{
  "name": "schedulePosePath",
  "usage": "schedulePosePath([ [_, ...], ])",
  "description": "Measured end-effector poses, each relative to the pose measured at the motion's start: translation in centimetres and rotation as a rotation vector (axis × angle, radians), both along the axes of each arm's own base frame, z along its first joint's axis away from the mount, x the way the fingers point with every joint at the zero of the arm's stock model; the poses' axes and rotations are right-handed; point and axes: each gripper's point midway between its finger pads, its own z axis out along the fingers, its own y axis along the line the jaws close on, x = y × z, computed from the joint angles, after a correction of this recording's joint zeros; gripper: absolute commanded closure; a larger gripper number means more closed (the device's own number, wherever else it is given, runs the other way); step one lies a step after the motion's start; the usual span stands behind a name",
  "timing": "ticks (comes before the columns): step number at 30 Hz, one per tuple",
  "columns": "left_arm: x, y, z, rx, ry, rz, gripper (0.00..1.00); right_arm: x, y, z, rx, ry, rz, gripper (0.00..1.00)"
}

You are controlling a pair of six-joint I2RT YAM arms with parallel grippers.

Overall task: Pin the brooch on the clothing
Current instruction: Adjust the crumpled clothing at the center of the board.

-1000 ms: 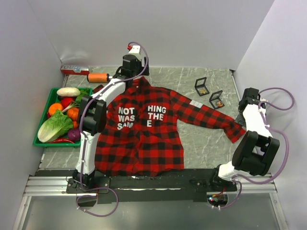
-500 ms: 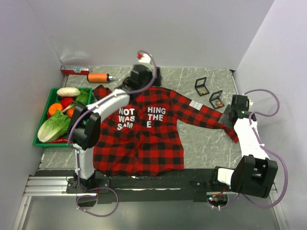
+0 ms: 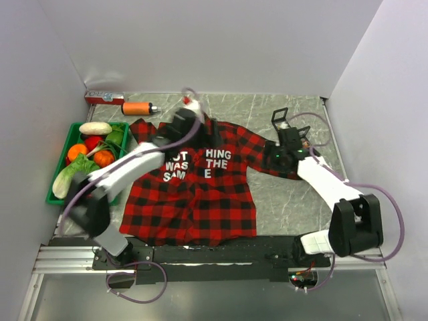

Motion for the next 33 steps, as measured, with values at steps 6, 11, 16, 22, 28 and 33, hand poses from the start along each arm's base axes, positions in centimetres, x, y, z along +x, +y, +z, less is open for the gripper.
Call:
schedulePosePath([
  [6, -1.0, 10.1, 10.5, -0.108, -0.170, 0.106, 0.04, 0.4, 5.1, -3.0, 0.049, 0.074, 0.099, 0.26],
  [11, -1.7, 15.0, 8.7, 0.028, -0.203, 0.225, 0.03, 0.3, 6.5, -5.1, 0.049, 0.131, 0.117, 0.27],
  [16, -2.4, 17.7, 3.6, 0.178, -0.142, 0.279, 0.04, 0.2, 8.5, -5.6, 0.083, 0.134, 0.154, 0.35],
  [22, -3.1, 19.7, 3.4, 0.228, -0.162, 0.331, 0.04, 0.2, 10.2, -6.3, 0.128, 0.142, 0.175, 0.50],
  [28, -3.1, 20.0, 3.6, 0.237, -0.170, 0.345, 0.04, 0.1, 10.4, -7.3, 0.134, 0.160, 0.167, 0.89],
  [33, -3.1, 20.0, 3.7, 0.237, -0.171, 0.345, 0.03, -0.1, 10.1, -7.5, 0.119, 0.166, 0.155, 1.00],
])
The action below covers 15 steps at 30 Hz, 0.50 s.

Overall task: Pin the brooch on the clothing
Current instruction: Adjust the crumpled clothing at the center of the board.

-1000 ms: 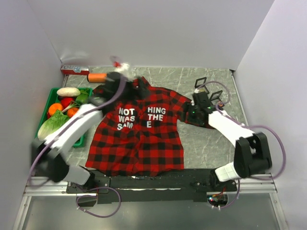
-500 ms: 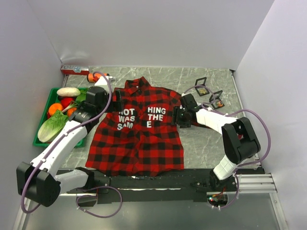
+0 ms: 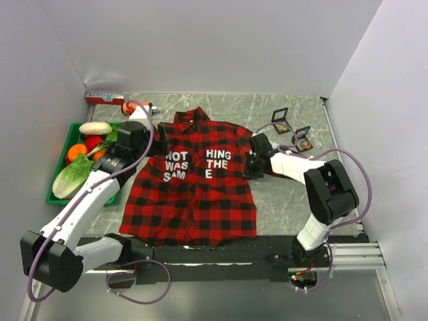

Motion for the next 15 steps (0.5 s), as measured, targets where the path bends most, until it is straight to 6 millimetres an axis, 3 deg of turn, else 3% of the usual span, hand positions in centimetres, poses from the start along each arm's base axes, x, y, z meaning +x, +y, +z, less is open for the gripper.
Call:
schedulePosePath([
  [8, 0.0, 0.0, 0.1, -0.002, -0.003, -0.001, 0.04, -0.4, -3.1, -0.7, -0.129, 0.013, -0.069, 1.00],
  [15, -0.1, 0.0, 0.2, -0.003, -0.005, -0.002, 0.04, -0.6, -8.6, -0.5, -0.196, 0.019, -0.191, 1.00],
])
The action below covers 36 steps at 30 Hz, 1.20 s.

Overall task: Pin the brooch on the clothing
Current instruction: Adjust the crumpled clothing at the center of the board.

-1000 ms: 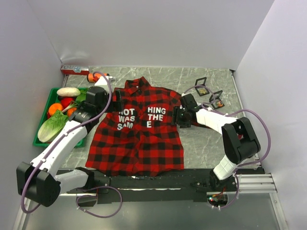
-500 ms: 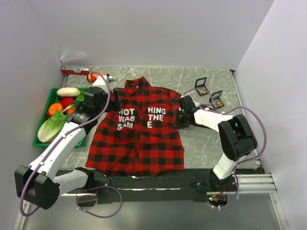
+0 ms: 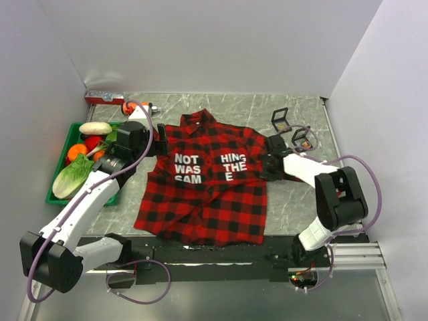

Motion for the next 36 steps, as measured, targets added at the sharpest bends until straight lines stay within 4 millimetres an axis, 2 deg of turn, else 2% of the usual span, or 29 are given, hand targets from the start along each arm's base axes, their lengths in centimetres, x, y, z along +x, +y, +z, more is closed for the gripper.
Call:
schedulePosePath([
  [6, 0.0, -0.1, 0.0, -0.002, 0.001, -0.003, 0.04, -0.6, -3.2, 0.6, -0.002, -0.012, -0.078, 0.98],
  [8, 0.0, -0.2, -0.1, -0.004, 0.005, -0.006, 0.04, -0.6, -3.3, 0.7, -0.006, -0.013, -0.073, 0.84],
  [9, 0.0, -0.2, -0.2, -0.004, 0.008, -0.007, 0.04, -0.7, -3.4, 0.8, -0.008, -0.010, -0.069, 0.63],
  [12, 0.1, -0.6, -0.9, -0.014, 0.032, -0.018, 0.04, -1.1, -3.1, 1.4, -0.013, -0.017, -0.049, 0.42],
  [13, 0.3, -0.6, -1.3, -0.021, 0.046, -0.022, 0.04, -1.2, -3.1, 2.0, -0.022, -0.029, -0.040, 0.39],
  [15, 0.6, -0.7, -2.3, -0.034, 0.081, -0.027, 0.03, -1.4, -2.5, 3.6, -0.026, -0.071, -0.011, 0.37],
  [18, 1.7, 0.5, -4.8, -0.057, 0.160, 0.011, 0.01, -1.0, -0.6, 7.1, -0.020, -0.169, 0.048, 0.36],
  [21, 3.2, 1.7, -7.1, -0.126, 0.245, 0.053, 0.08, -0.5, 2.1, 10.6, 0.018, -0.272, 0.117, 0.36],
  [24, 5.2, 3.0, -8.9, -0.205, 0.306, 0.102, 0.17, -0.8, 4.8, 13.1, 0.062, -0.343, 0.182, 0.36],
  [27, 7.2, 3.5, -10.1, -0.238, 0.351, 0.128, 0.26, -1.4, 6.8, 14.3, 0.098, -0.370, 0.237, 0.36],
  [31, 10.4, 3.0, -11.1, -0.254, 0.365, 0.134, 0.38, -2.5, 8.5, 14.4, 0.116, -0.369, 0.293, 0.37],
  [33, 11.5, 2.9, -11.7, -0.256, 0.372, 0.139, 0.49, -2.9, 9.0, 14.5, 0.120, -0.369, 0.310, 0.37],
  [36, 13.2, 3.1, -12.8, -0.248, 0.386, 0.158, 0.51, -3.4, 9.3, 15.1, 0.133, -0.388, 0.325, 0.37],
])
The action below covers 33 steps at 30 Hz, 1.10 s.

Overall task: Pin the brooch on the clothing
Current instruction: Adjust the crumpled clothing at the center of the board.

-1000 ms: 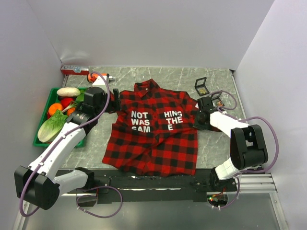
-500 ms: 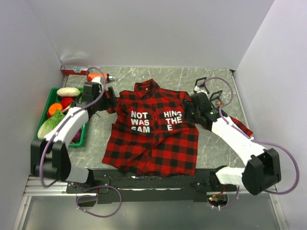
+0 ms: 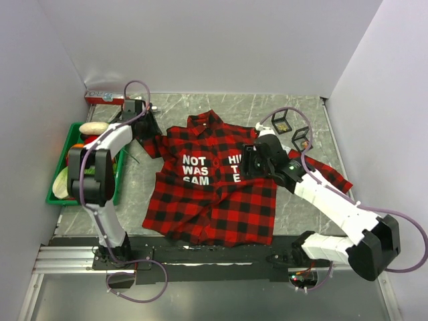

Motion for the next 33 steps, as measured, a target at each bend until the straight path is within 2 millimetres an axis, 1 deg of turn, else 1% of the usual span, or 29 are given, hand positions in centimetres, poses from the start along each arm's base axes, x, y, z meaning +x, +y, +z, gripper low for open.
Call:
schedulePosePath([
  [3, 1.6, 0.2, -1.5, 0.010, 0.018, 0.012, 0.54, -0.5, -0.5, 0.7, 0.006, -0.023, -0.005, 0.37],
  [6, 2.0, 0.4, -3.2, 0.014, 0.050, 0.016, 0.55, -1.4, -1.6, 1.0, 0.004, -0.043, -0.021, 0.37],
  [9, 2.4, 0.6, -4.7, 0.023, 0.077, 0.024, 0.54, -2.3, -2.6, 1.2, -0.002, -0.055, -0.035, 0.37],
  [11, 2.6, 0.8, -5.1, 0.029, 0.083, 0.030, 0.55, -2.6, -3.0, 1.3, 0.000, -0.062, -0.042, 0.37],
  [13, 2.8, 0.9, -5.1, 0.035, 0.080, 0.035, 0.58, -3.0, -3.3, 1.3, 0.001, -0.063, -0.048, 0.38],
  [14, 3.0, 1.0, -5.1, 0.037, 0.077, 0.037, 0.62, -3.1, -3.4, 1.3, 0.004, -0.065, -0.050, 0.38],
  [15, 3.2, 1.0, -5.0, 0.040, 0.072, 0.038, 0.78, -3.2, -3.4, 1.2, 0.004, -0.064, -0.052, 0.38],
  [16, 3.5, 1.0, -5.0, 0.042, 0.067, 0.038, 0.87, -3.3, -3.5, 1.1, 0.003, -0.060, -0.053, 0.38],
  [18, 4.0, 1.0, -5.1, 0.043, 0.057, 0.034, 0.99, -3.4, -3.6, 1.0, -0.001, -0.053, -0.055, 0.38],
  [22, 4.1, 1.0, -5.8, 0.044, 0.059, 0.033, 0.99, -3.6, -3.7, 0.8, -0.004, -0.044, -0.059, 0.38],
  [24, 3.9, 0.9, -5.6, 0.042, 0.046, 0.037, 0.99, -3.7, -3.8, 0.8, -0.004, -0.045, -0.061, 0.38],
  [25, 3.5, 1.0, -5.5, 0.041, 0.044, 0.044, 0.99, -3.7, -3.9, 0.8, -0.004, -0.046, -0.062, 0.38],
  [28, 1.5, 0.8, -4.2, 0.039, 0.025, 0.062, 0.99, -3.9, -3.9, 0.4, -0.006, -0.040, -0.060, 0.39],
  [30, -0.2, 0.0, -2.2, 0.022, -0.015, 0.070, 0.99, -4.0, -3.8, 0.2, -0.007, -0.033, -0.055, 0.39],
  [33, -2.2, -1.7, 1.7, -0.037, -0.117, 0.075, 0.99, -3.9, -3.5, 0.0, 0.001, -0.035, -0.046, 0.39],
])
